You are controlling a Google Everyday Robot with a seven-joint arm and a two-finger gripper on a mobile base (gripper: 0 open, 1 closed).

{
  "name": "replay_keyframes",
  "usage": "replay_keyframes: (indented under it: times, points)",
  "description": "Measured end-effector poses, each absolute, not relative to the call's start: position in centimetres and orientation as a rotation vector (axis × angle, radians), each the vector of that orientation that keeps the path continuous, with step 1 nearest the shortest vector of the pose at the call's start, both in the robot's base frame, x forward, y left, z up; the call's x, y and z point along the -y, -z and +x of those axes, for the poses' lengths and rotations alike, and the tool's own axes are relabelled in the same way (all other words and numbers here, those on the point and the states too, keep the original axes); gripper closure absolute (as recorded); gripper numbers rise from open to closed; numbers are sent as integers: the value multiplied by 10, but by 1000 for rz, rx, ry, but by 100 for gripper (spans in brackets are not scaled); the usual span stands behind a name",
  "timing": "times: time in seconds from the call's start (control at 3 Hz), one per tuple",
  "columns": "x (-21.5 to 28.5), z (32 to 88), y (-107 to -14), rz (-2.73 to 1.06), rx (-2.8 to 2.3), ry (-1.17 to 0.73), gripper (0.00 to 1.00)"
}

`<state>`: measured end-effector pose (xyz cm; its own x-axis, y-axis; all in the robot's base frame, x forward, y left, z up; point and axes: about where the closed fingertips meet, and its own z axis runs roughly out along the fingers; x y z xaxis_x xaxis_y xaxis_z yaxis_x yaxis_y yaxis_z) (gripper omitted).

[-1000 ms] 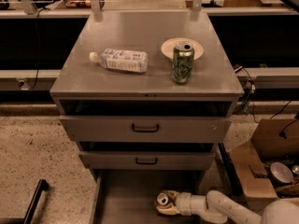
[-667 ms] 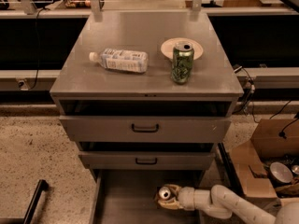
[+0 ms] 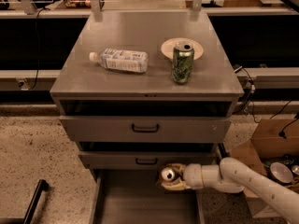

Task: Pick orange can from bottom drawer and place on counter

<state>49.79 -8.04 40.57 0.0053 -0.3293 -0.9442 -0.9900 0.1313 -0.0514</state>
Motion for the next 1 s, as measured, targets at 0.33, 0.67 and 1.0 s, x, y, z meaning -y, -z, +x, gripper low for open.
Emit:
replay_keyframes:
  times: [0.33, 0.67, 1.0]
  points:
    - [93, 510, -454, -1321, -1375, -924, 100]
    - [93, 509, -459, -1311, -1340, -956, 100]
    - [89, 509, -473, -1336, -1334, -953, 100]
